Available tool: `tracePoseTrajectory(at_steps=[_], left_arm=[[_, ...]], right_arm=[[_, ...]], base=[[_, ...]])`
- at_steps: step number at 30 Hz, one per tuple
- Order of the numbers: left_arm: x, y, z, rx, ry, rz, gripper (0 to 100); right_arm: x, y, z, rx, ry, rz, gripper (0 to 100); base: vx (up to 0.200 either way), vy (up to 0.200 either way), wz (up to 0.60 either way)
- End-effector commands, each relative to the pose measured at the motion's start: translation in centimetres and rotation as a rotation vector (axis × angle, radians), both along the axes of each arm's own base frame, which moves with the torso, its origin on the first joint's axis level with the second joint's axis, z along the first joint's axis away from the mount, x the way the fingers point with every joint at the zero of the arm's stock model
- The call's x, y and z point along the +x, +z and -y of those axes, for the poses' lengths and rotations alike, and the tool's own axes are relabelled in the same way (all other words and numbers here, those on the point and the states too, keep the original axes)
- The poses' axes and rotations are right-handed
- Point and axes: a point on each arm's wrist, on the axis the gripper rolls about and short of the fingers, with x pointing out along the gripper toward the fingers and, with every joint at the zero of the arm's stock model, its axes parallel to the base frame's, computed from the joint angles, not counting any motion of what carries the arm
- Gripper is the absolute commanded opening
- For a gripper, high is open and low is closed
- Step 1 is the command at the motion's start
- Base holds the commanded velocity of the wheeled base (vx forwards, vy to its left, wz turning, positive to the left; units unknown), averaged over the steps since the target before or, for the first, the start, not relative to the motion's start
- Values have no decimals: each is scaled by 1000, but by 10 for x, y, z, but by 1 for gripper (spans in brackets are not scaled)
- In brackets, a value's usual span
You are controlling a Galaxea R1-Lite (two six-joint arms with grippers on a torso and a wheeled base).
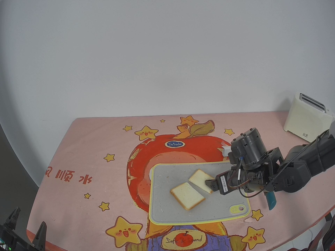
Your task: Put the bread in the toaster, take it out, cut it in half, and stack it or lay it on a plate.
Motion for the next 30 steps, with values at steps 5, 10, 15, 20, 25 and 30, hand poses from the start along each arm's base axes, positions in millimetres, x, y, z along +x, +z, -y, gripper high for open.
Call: tracePoseTrajectory(at_steps=[5,10,15,20,25,30], left_arm=[[1,-5,0,1,1,-19,100],[1,-5,0,1,1,-19,100],[1,-5,0,1,1,-19,100],[1,-5,0,1,1,-19,100],[1,-5,0,1,1,-19,100],[1,-5,0,1,1,-19,100]], right_arm=[[-3,-2,-3,-7,13,-7,0],[-4,-3,-3,-9,15,-10,0],[-5,-2,-2,-7,15,-7,0],[-6,2,-1,0,15,1,0],[-10,15,3,28,14,33,0],[-15,27,7,50,14,62,0]], base=[[0,0,0],[0,0,0],[0,0,0],[0,0,0],[0,0,0],[0,0,0]])
